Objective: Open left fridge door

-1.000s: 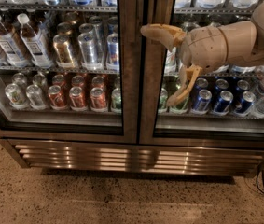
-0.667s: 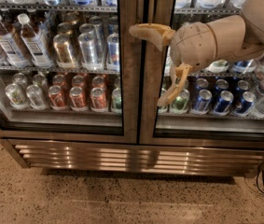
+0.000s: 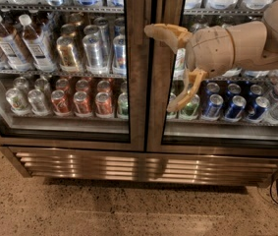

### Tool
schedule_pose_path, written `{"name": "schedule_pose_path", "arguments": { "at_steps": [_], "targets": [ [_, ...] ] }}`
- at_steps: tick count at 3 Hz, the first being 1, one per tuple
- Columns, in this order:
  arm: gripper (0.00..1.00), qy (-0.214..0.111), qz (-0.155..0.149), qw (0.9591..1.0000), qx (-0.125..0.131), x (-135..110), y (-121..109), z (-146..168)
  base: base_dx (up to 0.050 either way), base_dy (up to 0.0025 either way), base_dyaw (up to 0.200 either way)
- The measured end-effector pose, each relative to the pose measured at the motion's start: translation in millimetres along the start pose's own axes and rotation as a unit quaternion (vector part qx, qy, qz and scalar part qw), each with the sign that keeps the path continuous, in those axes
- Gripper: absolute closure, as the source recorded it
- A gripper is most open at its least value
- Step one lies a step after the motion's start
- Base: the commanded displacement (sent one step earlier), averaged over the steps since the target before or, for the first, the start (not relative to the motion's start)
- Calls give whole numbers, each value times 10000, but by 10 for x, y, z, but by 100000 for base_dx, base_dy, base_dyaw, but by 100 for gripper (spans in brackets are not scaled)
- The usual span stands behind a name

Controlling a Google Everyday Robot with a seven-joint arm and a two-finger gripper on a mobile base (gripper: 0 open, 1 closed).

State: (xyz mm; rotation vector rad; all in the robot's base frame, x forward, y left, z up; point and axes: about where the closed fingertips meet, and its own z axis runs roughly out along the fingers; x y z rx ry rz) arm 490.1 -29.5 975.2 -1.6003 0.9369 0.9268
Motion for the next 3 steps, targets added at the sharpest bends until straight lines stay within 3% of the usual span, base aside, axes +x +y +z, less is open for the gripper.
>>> {"name": "schedule_pose_path", "arguments": {
  "at_steps": [1, 3],
  "targets": [
    [0, 58, -6, 9994, 329, 25, -17, -66, 0, 0, 0],
    [0, 92, -76, 9994, 338, -72, -57, -69, 0, 0, 0]
  ]
}}
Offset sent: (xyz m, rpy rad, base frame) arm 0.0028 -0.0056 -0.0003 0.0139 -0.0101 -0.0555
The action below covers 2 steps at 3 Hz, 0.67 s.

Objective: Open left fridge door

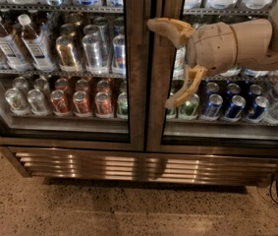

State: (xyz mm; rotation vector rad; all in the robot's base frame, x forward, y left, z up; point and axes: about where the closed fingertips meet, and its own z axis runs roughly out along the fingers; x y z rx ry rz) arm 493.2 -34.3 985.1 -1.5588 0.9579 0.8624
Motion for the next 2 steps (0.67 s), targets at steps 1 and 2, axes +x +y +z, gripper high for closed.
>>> {"name": "schedule_pose_path", "arguments": {
  "at_steps": [1, 2],
  "targets": [
    [0, -41, 209, 9997, -120, -152, -61, -59, 0, 0, 0],
    [0, 148, 604, 9977, -261, -332, -136, -184, 0, 0, 0]
  ]
}}
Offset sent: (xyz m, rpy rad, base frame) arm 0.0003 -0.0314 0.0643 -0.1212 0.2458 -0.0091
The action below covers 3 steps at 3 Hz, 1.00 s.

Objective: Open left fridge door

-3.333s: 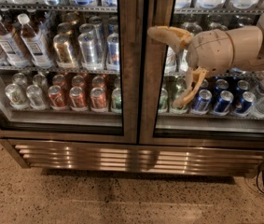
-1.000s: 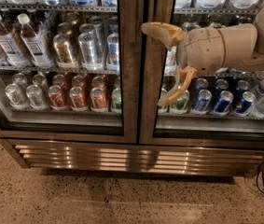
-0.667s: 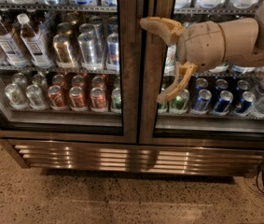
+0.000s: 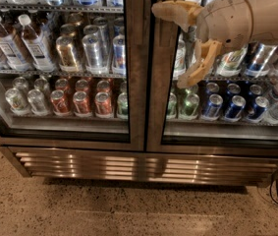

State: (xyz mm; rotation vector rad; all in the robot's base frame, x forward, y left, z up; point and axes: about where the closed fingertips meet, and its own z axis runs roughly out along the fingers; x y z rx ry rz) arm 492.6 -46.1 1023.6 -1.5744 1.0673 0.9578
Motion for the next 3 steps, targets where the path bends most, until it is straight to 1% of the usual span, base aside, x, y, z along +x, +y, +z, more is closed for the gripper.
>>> {"name": "schedule_pose_path", "arguments": {
  "at_steps": [1, 2, 3],
  "targets": [
    [0, 8, 151, 9999, -1, -21, -11, -4, 0, 0, 0],
    [0, 8, 152, 9999, -1, -21, -11, -3, 0, 0, 0],
    [0, -25, 225, 9997, -52, 10, -41, 54, 0, 0, 0]
  ]
}}
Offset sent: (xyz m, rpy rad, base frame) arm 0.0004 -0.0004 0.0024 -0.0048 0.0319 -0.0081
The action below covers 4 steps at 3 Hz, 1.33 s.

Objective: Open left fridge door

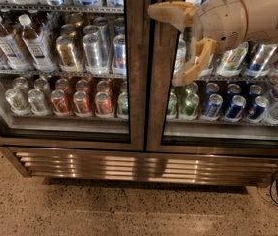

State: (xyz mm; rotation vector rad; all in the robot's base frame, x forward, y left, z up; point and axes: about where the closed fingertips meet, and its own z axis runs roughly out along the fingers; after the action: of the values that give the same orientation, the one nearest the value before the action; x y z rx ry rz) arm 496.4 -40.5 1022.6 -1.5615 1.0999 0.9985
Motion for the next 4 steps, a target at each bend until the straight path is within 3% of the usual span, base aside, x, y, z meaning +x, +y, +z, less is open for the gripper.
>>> {"name": "schedule_pose_path", "arguments": {
  "at_steps": [1, 2, 4],
  "targets": [
    [0, -56, 319, 9994, -137, 263, -69, 142, 0, 0, 0],
    [0, -62, 321, 9994, -139, 263, -71, 147, 0, 0, 0],
    [0, -320, 419, 9974, 492, 340, -156, 136, 0, 0, 0]
  ]
}}
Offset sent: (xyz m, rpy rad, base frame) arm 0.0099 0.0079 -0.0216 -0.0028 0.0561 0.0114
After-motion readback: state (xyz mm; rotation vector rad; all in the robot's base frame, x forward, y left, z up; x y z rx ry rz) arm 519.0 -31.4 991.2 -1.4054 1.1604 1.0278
